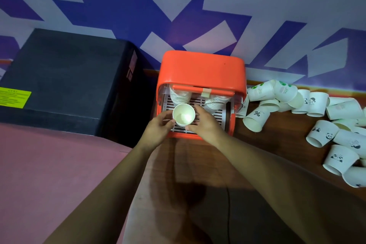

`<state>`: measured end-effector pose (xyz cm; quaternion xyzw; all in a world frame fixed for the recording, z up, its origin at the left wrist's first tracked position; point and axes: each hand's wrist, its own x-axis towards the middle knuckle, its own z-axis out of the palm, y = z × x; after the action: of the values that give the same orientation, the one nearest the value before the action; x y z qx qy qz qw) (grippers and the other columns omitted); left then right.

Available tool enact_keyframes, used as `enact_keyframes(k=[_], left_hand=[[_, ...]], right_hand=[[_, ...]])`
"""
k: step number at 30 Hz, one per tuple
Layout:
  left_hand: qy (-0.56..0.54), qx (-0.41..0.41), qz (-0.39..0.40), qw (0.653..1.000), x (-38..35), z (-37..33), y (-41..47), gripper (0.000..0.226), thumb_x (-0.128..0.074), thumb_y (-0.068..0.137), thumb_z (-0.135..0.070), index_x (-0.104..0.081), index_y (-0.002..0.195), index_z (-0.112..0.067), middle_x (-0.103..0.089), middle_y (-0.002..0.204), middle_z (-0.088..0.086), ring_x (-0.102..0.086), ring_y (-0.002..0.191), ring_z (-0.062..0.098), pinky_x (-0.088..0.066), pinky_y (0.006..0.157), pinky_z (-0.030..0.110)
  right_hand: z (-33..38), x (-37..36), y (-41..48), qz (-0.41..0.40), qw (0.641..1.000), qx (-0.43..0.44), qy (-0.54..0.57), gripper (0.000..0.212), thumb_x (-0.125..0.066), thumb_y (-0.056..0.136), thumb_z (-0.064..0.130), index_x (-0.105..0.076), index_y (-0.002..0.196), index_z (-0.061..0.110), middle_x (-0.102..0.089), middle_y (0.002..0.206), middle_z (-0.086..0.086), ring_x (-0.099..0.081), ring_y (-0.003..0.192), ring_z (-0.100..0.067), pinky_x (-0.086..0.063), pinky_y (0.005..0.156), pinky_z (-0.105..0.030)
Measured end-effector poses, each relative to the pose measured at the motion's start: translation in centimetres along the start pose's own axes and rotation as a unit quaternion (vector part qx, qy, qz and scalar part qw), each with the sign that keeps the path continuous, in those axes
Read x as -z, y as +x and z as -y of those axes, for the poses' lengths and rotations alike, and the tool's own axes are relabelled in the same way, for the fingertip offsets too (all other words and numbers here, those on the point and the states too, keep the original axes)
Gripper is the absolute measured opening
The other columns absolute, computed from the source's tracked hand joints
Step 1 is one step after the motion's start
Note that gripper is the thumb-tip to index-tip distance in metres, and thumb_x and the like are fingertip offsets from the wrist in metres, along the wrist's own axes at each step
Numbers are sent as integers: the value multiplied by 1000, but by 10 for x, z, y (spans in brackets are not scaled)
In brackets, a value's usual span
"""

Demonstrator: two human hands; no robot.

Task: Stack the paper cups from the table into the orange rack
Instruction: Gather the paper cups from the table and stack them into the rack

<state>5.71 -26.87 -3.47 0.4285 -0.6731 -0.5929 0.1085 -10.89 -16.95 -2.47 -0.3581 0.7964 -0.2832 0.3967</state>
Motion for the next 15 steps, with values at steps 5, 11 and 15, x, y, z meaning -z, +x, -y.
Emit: enact_keyframes(k=[5, 11, 15], left_hand=[[18, -1, -99, 995, -11, -16, -40, 10, -60, 96, -17, -63, 105, -21, -65, 108, -1, -63, 92, 6, -51, 81, 23], [49, -46, -22, 997, -72, -59, -70, 8, -60, 95, -15, -61, 92, -22, -63, 84, -8, -59, 76, 2, -46, 71, 17], [65, -78, 84, 991, -143, -96, -58, 12, -61, 93, -13, -61, 89, -25, -68, 90, 5, -63, 84, 13, -45, 79, 23]], right_hand=[[2, 42, -47, -16, 999, 9, -51, 54, -70, 87, 25, -50, 136, 12, -53, 136, -5, -53, 123, -17, -47, 101, -35], [-52, 126, -96, -95, 993, -38, -62, 21, -67, 86, 20, -66, 105, 10, -66, 101, 0, -64, 94, -14, -50, 82, -26], [-100, 179, -92, -162, 980, -100, -67, 26, -66, 85, 26, -67, 104, 8, -69, 101, -4, -65, 93, -18, -52, 84, -32]])
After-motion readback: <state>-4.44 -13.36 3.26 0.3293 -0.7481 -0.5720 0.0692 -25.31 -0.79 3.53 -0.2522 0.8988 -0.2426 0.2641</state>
